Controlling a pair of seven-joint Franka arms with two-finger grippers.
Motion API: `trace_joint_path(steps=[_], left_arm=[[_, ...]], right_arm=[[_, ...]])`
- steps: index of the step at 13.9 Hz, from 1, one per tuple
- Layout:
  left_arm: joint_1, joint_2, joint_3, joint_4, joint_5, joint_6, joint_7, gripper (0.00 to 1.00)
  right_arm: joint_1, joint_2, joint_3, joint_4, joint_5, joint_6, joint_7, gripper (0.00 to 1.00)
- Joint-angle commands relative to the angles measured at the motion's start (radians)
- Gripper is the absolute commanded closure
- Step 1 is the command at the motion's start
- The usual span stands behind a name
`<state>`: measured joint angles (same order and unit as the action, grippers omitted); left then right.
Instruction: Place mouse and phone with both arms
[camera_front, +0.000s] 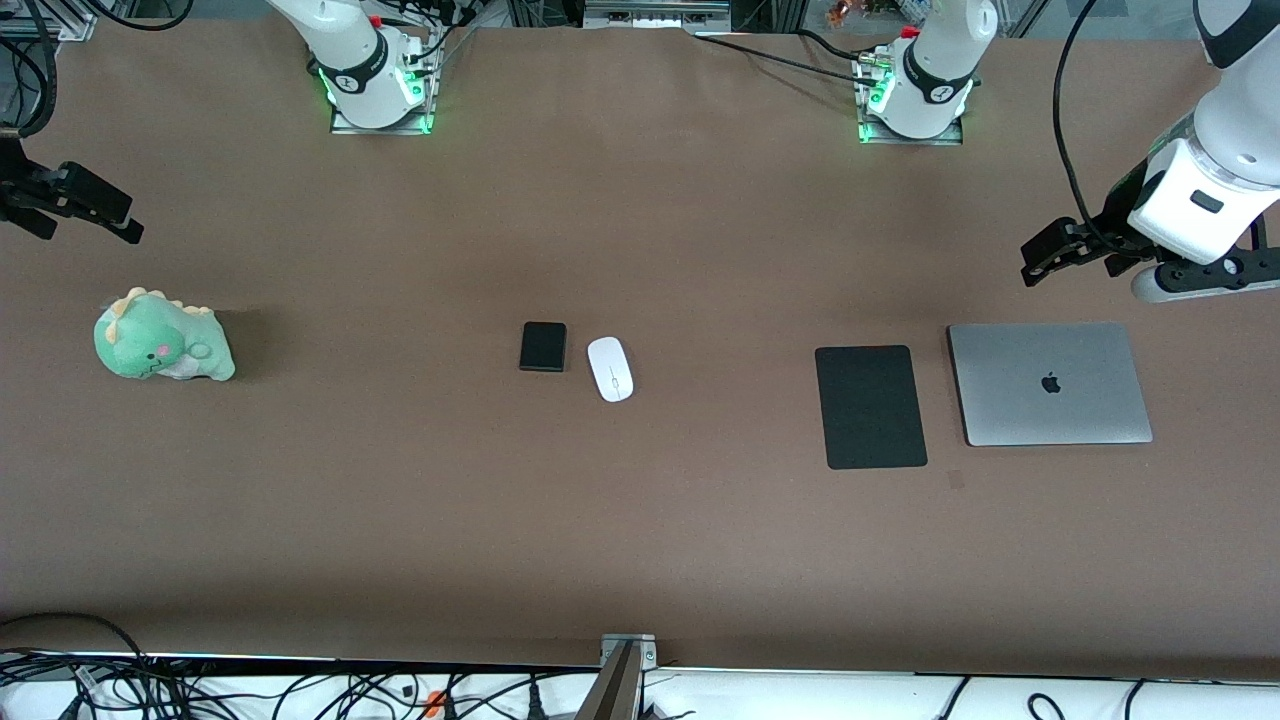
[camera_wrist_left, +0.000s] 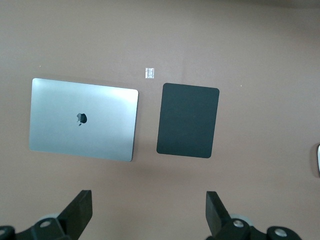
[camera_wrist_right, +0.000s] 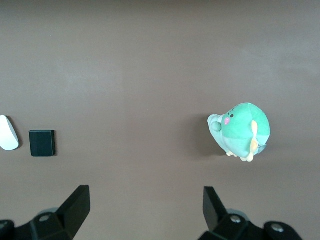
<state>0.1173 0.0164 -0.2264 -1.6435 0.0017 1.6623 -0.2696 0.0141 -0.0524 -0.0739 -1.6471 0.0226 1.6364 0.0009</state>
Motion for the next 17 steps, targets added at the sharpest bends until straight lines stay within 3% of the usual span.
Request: trace_joint_path(steps=[1, 17], left_arm=[[0.005, 0.002, -0.005, 0.016, -0.013, -0.015, 0.020, 0.00], [0.007, 0.010, -0.002, 0.037, -0.020, -0.016, 0.018, 0.00]], right_arm=[[-0.010, -0.006, 0.009, 0.013, -0.012, -0.021, -0.010, 0.00], [-0.010, -0.006, 0.013, 0.012, -0.012, -0.023, -0.007, 0.00]])
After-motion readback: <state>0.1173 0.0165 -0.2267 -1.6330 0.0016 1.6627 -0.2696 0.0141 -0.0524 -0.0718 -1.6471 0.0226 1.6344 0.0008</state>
